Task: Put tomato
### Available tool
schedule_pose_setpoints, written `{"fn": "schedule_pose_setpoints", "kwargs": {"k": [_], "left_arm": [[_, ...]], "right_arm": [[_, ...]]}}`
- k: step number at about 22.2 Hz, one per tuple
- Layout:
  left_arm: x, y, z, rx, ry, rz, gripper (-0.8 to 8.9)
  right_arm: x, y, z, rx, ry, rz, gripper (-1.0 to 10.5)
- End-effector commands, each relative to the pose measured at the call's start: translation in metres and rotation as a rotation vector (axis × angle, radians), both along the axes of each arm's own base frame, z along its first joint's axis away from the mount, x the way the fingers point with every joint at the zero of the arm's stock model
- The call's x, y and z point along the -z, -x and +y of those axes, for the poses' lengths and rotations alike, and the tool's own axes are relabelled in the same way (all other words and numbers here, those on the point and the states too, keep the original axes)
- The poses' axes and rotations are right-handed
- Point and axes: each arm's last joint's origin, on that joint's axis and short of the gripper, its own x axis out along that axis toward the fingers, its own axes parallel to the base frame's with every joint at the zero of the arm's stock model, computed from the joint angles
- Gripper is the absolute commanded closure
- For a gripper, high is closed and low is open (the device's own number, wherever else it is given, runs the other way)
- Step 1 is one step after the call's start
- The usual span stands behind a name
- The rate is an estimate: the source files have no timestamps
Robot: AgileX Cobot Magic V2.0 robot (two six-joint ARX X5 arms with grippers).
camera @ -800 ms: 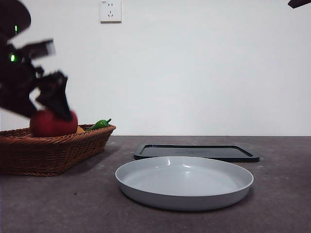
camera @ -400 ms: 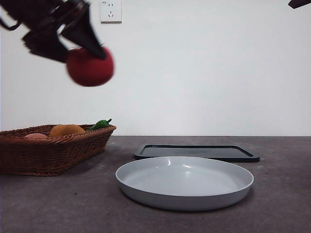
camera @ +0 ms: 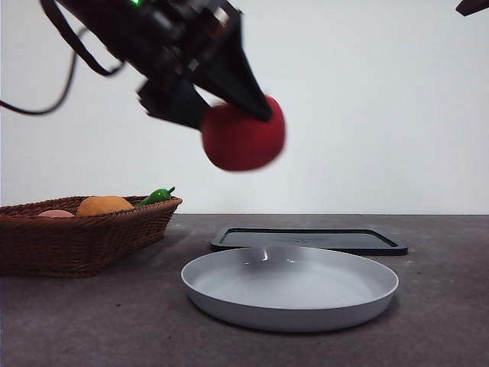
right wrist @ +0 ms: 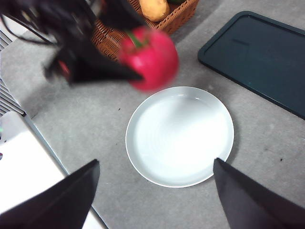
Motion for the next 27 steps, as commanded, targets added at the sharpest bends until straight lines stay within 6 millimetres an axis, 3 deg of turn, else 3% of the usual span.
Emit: {"fn": "schedule_pose_setpoints", "kwargs": {"k": [1,7,11,16,19,24,27], "left_arm": [[0.015,-0.005,-0.018,0.033,-0.012,0.016,4.8],[0.063,-0.013,-0.045,0.076,-0.068,0.081,4.8],[0.081,-0.016,-0.051,0.082,-0.09,0.107,4.79],[0.083,-0.016,-0.051,0.082,-0.097,0.116,4.6],[0.085,-0.015,-0.05,0.082,-0.117,0.14,3.42],[0.085,-0.013,-0.049,0.062,-0.117,0.175,3.29],[0.08,-0.014,-0.049,0.061,-0.109,0.168,2.35]], "right_arm": [[-0.005,-0.001,0.001,-0.007,-0.002,-0.014,5.7],[-0.004,0.0,0.001,-0.007,0.003,-0.001,5.7],[-0.004,0.0,0.001,-0.007,0.003,-0.001,5.7],[-0.004,0.0,0.001,-0.007,0.003,-0.001,5.7],[-0.004,0.0,0.001,-0.007,0.003,-0.001,5.7],[-0.004,0.0,0.001,-0.007,0.003,-0.001,5.7],[-0.004,0.0,0.001,-0.007,0.003,-0.001,5.7]]}}
